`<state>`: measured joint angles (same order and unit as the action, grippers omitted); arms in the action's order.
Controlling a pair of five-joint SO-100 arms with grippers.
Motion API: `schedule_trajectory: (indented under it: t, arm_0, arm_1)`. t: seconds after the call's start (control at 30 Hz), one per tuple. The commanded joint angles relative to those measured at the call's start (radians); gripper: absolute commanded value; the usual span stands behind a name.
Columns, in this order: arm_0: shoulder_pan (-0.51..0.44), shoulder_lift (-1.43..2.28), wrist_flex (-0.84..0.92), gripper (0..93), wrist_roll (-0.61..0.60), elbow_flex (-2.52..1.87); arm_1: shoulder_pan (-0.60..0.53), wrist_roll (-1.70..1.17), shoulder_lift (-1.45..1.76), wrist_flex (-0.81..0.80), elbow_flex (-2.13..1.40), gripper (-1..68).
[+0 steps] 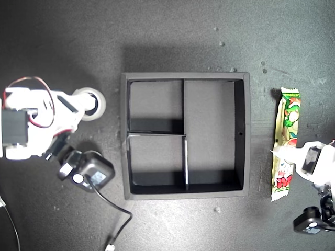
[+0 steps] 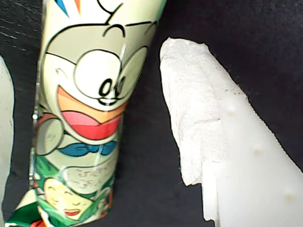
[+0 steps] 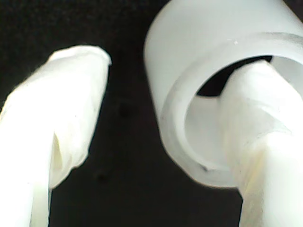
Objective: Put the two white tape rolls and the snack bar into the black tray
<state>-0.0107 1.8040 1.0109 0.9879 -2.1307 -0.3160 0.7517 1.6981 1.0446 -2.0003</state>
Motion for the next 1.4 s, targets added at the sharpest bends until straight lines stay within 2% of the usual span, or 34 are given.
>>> schedule_trajectory:
  t: [0.0, 0.17, 0.37, 0.53, 0.8, 1.0, 1.23, 1.37]
  arm_0:
    - [0.014, -0.015, -0.011, 17.1, 0.008, 0.021]
    - [0.046, -0.035, -0.109, 14.4, -0.012, -0.032]
    - [0.060, -0.061, -0.114, 13.5, -0.020, -0.034]
    - [0.075, -0.114, -0.117, 8.3, -0.025, -0.015]
    - [0.094, -0.115, -0.106, 0.9, -0.034, -0.002]
    - [0.095, 0.021, 0.015, 0.2, -0.051, 0.041]
    - [0.106, 0.245, 0.225, 0.2, -0.098, 0.172]
    - [0.094, 0.293, 0.307, 0.2, -0.135, 0.304]
  arm_1:
    - [0.002, 0.006, 0.002, -0.018, -0.017, 19.4]
    - [0.035, -0.011, -0.089, -0.064, -0.025, 17.5]
    - [0.092, -0.060, -0.221, -0.049, 0.075, 17.9]
    - [0.147, -0.101, -0.221, -0.008, 0.097, 17.4]
    - [0.189, -0.150, -0.221, 0.029, 0.140, 8.4]
    - [0.176, -0.193, -0.221, 0.179, 0.279, 7.1]
    - [0.133, -0.261, -0.221, 0.437, 0.589, 6.9]
    - [0.104, -0.293, -0.221, 0.517, 0.758, 6.9]
